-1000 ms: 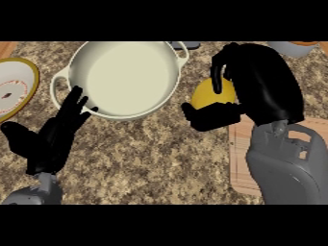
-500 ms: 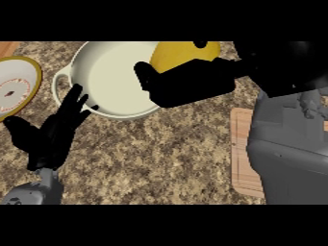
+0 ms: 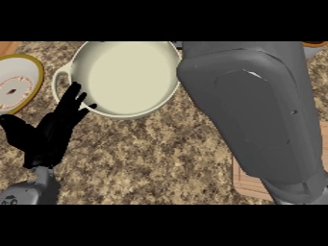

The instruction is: Pick the lemon from the cutting board and place it in the pot

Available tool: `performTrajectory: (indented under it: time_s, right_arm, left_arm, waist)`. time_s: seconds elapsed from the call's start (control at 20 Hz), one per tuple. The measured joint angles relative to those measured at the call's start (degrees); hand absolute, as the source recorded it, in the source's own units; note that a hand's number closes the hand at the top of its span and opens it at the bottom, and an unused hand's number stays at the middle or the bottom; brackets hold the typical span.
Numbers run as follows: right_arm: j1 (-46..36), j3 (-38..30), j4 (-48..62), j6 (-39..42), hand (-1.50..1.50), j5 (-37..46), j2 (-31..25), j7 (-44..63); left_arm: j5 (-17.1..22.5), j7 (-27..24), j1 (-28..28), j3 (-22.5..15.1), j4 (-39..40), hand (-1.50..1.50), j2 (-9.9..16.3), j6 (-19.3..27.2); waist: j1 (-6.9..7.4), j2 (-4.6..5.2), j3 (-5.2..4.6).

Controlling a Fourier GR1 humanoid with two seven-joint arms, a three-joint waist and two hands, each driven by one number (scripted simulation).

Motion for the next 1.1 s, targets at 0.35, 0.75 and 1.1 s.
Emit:
performTrajectory:
  time_s: [0.35, 0.75, 1.1]
  right_arm:
    - [-4.1, 0.6, 17.3, -8.1, 1.5, -0.4, 0.0, -6.1]
    - [-4.2, 3.1, 30.9, -15.1, -1.5, -8.5, 0.0, -10.0]
    - [-4.9, 2.5, 38.9, -21.8, -1.5, -21.5, 0.0, -11.6]
  left_arm:
    - [-0.6, 0.2, -0.4, -0.3, 0.1, 0.0, -0.6, 0.3]
    - [-1.9, 0.2, -0.6, -2.0, -0.3, 0.0, -2.0, 1.0]
    - [-1.6, 0.8, -1.2, -2.6, -0.8, 0.0, -2.3, 0.5]
  waist:
    - [0.3, 0.21, 0.01]
    - [1.25, 0.4, -0.02]
    - [2.23, 0.58, -0.03]
